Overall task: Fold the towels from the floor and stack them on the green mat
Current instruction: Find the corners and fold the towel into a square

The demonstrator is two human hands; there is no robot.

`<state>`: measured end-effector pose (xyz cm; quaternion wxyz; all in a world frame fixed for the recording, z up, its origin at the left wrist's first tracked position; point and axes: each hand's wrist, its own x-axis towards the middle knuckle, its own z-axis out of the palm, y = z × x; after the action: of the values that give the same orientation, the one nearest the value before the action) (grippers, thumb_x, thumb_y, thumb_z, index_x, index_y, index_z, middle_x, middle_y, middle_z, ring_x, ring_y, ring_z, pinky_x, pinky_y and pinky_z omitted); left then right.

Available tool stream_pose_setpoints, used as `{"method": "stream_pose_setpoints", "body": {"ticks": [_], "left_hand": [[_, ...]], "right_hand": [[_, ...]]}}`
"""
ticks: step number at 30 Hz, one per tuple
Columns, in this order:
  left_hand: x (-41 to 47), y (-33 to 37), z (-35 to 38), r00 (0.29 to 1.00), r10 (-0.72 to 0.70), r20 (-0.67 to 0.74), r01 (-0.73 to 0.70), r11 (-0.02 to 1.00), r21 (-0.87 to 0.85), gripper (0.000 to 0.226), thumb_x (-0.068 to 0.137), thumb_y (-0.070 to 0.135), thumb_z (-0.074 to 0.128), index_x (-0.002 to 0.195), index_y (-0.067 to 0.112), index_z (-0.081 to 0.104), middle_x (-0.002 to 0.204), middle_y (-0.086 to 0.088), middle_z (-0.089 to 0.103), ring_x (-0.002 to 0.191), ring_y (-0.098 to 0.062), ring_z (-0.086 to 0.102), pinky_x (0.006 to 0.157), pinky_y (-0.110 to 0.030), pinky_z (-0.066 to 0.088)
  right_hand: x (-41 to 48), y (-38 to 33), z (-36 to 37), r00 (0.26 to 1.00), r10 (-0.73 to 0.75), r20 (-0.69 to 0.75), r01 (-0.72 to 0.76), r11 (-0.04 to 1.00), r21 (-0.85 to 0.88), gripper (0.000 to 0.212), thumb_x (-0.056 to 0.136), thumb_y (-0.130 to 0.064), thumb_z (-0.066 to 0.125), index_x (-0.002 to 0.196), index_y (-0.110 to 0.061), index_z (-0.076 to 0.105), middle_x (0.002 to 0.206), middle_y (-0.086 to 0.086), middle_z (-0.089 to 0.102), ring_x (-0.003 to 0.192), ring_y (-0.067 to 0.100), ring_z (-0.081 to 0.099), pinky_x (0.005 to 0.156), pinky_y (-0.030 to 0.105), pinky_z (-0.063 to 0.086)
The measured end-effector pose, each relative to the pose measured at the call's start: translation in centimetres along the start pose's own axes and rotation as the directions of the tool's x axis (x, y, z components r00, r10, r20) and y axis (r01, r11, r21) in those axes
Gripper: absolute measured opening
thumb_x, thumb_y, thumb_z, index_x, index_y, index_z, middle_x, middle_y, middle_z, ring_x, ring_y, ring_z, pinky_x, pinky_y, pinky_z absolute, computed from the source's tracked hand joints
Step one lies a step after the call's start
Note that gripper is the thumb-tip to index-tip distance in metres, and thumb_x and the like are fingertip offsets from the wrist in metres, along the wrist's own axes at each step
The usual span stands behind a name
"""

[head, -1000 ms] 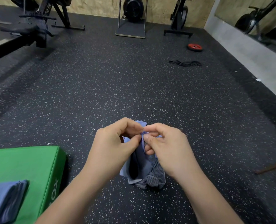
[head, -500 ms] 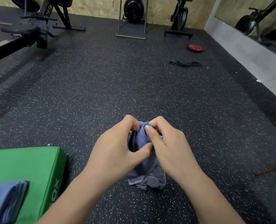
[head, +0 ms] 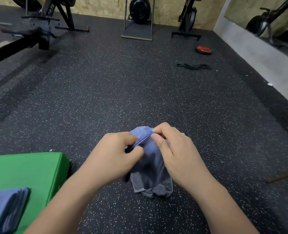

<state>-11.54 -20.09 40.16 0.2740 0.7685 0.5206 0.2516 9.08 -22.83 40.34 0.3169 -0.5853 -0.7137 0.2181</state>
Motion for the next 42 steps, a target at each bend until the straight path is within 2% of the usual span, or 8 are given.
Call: {"method": "stream_pose_setpoints", "body": {"ticks": [7,16,24,29,33,37,39,42], "left_hand": [[0.5,-2.4,-2.2,0.993,0.117,0.024,-0.113,0.987,-0.112,0.037,0.099,0.049,0.061,0.07,0.026,0.062,0.075,0.009,0.063,0.069,-0.011,0.061,0.066,-0.03,0.047],[0.1,-3.4,-5.0,0.989,0.097,-0.109,-0.116,0.975,-0.191,0.036,0.087,0.066,0.076,0.082,0.031,0.079,0.082,0.006,0.079,0.074,-0.018,0.072,0.067,-0.036,0.056],[-0.2,-3.3,-5.8,0.996,0.067,-0.055,-0.075,0.987,-0.143,0.017,0.087,0.051,0.078,0.082,0.034,0.079,0.081,0.011,0.077,0.071,-0.007,0.069,0.067,-0.03,0.052],[-0.4,-2.6,-5.3,0.992,0.108,-0.06,-0.117,0.974,-0.194,0.031,0.075,0.052,0.089,0.075,0.025,0.074,0.063,0.004,0.066,0.057,-0.003,0.049,0.053,-0.025,0.038],[-0.2,-2.9,-5.3,0.987,0.082,-0.142,-0.116,0.961,-0.25,0.047,0.072,0.063,0.093,0.076,0.022,0.073,0.062,0.001,0.067,0.054,-0.019,0.051,0.052,-0.033,0.041],[-0.1,-3.0,-5.3,0.975,0.043,-0.218,-0.112,0.942,-0.317,0.049,0.068,0.063,0.093,0.076,0.019,0.073,0.074,-0.004,0.075,0.069,-0.04,0.064,0.06,-0.05,0.054],[0.0,-3.0,-5.1,0.97,0.027,-0.241,-0.11,0.935,-0.336,0.044,0.07,0.052,0.097,0.079,0.018,0.071,0.073,-0.003,0.073,0.064,-0.032,0.06,0.058,-0.042,0.051],[0.1,-2.7,-5.0,0.977,0.027,-0.211,-0.102,0.929,-0.357,0.031,0.071,0.04,0.093,0.088,0.022,0.075,0.075,0.003,0.071,0.066,-0.011,0.057,0.061,-0.027,0.046]], "right_hand": [[0.3,0.3,-0.9,0.996,0.045,-0.083,-0.041,0.998,0.049,0.014,0.112,-0.037,0.049,0.103,-0.031,0.058,0.083,-0.01,0.06,0.084,0.016,0.057,0.072,0.035,0.04],[0.2,-0.2,-1.3,0.987,0.091,-0.132,-0.078,0.992,0.101,0.022,0.114,-0.035,0.045,0.095,-0.031,0.056,0.066,-0.011,0.051,0.067,0.011,0.054,0.063,0.031,0.04],[0.2,-0.3,-1.3,0.985,0.111,-0.134,-0.099,0.991,0.095,0.022,0.115,-0.039,0.042,0.098,-0.032,0.055,0.067,-0.014,0.056,0.066,0.017,0.061,0.065,0.041,0.051],[0.2,-0.1,-1.6,0.985,0.109,-0.133,-0.095,0.99,0.106,0.021,0.115,-0.038,0.041,0.101,-0.033,0.055,0.066,-0.011,0.059,0.063,0.016,0.062,0.062,0.043,0.053],[0.3,-0.4,-1.7,0.979,0.131,-0.157,-0.113,0.987,0.116,0.021,0.115,-0.036,0.043,0.1,-0.033,0.057,0.072,-0.021,0.054,0.067,0.008,0.051,0.063,0.031,0.04],[0.3,-0.7,-1.8,0.98,0.142,-0.139,-0.122,0.982,0.141,0.021,0.115,-0.037,0.043,0.1,-0.034,0.057,0.07,-0.014,0.056,0.063,0.015,0.057,0.06,0.045,0.054],[0.3,-0.7,-1.9,0.983,0.139,-0.123,-0.12,0.982,0.147,0.018,0.115,-0.035,0.044,0.103,-0.033,0.057,0.071,-0.01,0.055,0.065,0.014,0.057,0.064,0.049,0.055],[0.3,-0.5,-2.3,0.988,0.142,-0.052,-0.131,0.976,0.174,0.015,0.114,-0.026,0.048,0.108,-0.034,0.06,0.079,-0.016,0.059,0.074,0.005,0.055,0.074,0.039,0.05]]}}
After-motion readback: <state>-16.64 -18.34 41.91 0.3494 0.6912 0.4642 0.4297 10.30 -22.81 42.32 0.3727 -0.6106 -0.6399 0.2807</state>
